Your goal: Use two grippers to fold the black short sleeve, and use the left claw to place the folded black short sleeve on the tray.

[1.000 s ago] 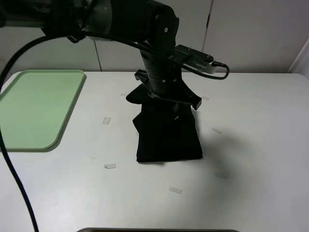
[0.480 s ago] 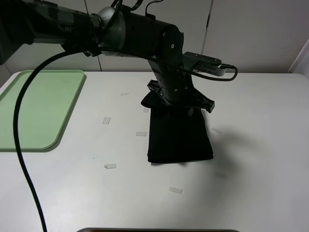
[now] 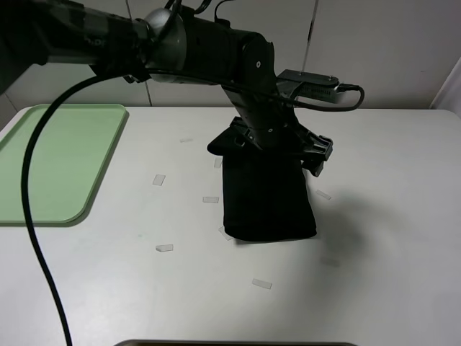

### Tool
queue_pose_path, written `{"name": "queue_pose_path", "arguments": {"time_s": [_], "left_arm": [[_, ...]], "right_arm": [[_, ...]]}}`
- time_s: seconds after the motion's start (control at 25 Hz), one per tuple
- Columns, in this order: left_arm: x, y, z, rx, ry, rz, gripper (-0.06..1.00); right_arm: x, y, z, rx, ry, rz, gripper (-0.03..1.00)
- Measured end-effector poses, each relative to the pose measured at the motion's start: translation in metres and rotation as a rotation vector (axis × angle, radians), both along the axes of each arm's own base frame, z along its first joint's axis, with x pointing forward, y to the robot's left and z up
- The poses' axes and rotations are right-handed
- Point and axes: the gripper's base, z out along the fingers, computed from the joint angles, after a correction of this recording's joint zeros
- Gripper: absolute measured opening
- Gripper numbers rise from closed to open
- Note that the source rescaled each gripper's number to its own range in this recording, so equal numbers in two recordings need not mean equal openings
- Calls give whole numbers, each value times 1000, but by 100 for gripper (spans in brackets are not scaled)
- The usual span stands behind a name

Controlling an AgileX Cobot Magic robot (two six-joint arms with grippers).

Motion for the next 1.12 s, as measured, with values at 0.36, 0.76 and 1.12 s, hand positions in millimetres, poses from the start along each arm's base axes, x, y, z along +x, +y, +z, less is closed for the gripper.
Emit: {"name": "queue_pose_path", "arguments": {"time_s": [0.36, 0.76, 1.12], "left_arm": [[2, -4, 32, 0, 1, -32, 100], [-14, -23, 43, -1, -45, -100, 100], [-18, -31, 49, -33, -75, -112, 100]], "right_arm": [[0, 0, 0, 0, 0, 0, 100], [0, 0, 0, 0, 0, 0, 100], [0, 0, 0, 0, 0, 0, 100]]}}
